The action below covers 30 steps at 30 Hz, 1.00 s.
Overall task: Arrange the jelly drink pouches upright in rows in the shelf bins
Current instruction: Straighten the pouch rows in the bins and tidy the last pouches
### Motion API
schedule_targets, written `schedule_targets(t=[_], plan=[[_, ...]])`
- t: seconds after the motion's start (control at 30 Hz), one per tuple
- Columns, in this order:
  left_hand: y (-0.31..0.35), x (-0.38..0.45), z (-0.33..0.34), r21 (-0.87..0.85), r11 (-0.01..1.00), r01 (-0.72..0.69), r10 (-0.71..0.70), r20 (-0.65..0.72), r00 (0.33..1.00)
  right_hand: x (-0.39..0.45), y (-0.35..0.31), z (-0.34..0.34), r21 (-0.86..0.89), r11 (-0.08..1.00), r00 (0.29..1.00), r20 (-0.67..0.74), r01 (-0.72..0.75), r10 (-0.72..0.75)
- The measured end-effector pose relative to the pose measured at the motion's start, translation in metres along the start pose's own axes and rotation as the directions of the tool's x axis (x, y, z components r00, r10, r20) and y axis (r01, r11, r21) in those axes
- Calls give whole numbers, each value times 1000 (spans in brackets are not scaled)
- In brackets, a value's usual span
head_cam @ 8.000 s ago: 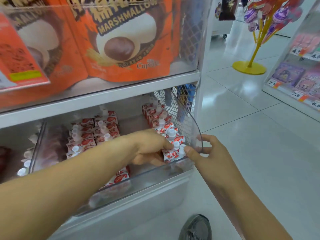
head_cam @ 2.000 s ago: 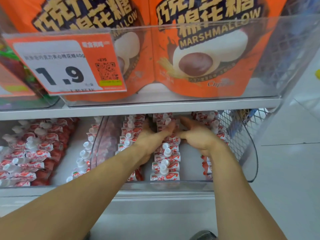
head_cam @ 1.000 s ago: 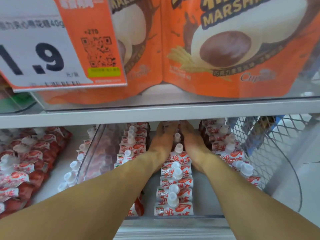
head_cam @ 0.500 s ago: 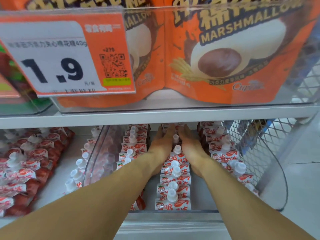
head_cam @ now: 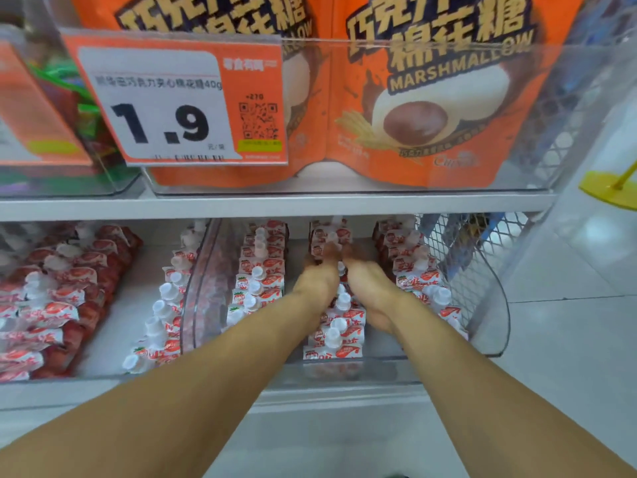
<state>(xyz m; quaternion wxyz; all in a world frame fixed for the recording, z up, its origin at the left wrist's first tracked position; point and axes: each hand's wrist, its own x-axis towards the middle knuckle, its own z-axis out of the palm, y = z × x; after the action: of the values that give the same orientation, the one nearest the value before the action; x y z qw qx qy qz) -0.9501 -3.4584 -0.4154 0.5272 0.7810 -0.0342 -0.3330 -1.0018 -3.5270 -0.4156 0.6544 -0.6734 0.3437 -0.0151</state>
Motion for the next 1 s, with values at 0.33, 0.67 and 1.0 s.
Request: schedule_targets(t=[0.33,0.67,1.0], plan=[[-3,-40,-13,14,1000,22,-24,138,990,-32,12,-10,75,979,973,148,-188,176],[-8,-59,-38,34,996,78,-85,345,935,-55,3,-33,-246,969,973,212,-37,91],[-4,-66,-38,59,993,105,-119,336,934,-51,4,-47,-314,947,950,271,-66,156]])
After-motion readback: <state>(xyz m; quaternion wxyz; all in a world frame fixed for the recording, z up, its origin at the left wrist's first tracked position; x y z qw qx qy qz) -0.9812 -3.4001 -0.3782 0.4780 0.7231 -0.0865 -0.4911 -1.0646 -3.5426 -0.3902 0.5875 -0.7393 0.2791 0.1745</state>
